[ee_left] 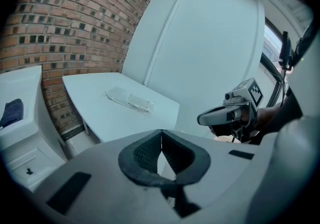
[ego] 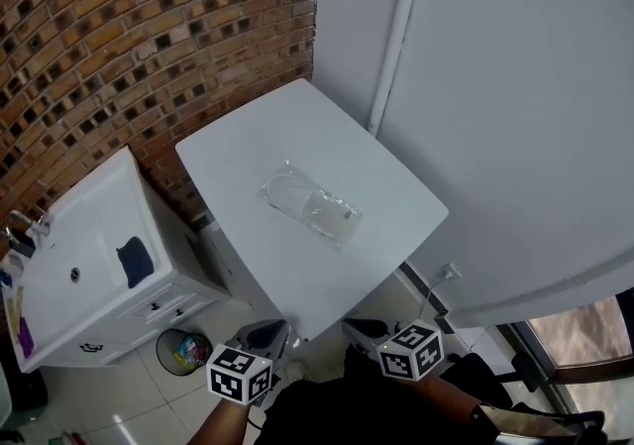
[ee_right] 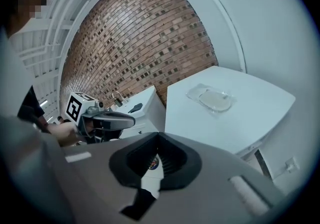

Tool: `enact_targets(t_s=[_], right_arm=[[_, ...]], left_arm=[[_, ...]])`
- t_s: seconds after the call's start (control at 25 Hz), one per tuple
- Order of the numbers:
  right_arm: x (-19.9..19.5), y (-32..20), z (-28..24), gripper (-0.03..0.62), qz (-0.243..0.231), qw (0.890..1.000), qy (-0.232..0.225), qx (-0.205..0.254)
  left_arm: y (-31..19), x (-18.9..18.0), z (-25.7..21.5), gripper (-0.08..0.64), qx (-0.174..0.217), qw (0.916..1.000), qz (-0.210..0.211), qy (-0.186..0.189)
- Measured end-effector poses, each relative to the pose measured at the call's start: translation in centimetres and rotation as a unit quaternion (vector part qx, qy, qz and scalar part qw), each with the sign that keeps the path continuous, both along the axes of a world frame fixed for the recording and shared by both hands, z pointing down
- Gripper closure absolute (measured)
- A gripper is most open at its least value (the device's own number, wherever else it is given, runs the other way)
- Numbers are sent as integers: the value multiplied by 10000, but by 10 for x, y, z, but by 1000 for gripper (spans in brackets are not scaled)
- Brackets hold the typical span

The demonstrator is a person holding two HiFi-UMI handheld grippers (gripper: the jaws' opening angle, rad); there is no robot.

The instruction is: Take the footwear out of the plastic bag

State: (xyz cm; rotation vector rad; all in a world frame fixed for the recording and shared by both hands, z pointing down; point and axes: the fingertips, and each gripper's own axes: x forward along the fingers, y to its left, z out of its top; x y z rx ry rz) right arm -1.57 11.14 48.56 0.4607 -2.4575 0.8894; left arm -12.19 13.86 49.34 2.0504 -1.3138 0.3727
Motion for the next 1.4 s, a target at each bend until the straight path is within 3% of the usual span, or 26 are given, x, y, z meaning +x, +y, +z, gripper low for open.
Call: enact_targets(t_s=[0.44,0.72,1.04,1.28,1.4], right_arm=[[10,-116,2,589,-605,9980,-183,-77],[26,-157,23,589,-961,9949,-214,-222],[4,-184,39,589,-538,9983,-190,133],[-17,-192,76,554,-100,9971,504,557],[-26,-197,93,528,-47,9941,852,671]], left_arm=[[-98,6,-22,552,133,9960,-648,-607],[-145,9,-26,552,195,9881,-665,-1371],[-195,-11,-7,543,210,9725,166,-2312],[-244,-18,39,533,185,9516,1312,-2772],[-269,-15,65,531,167,9464,1692,-2748]])
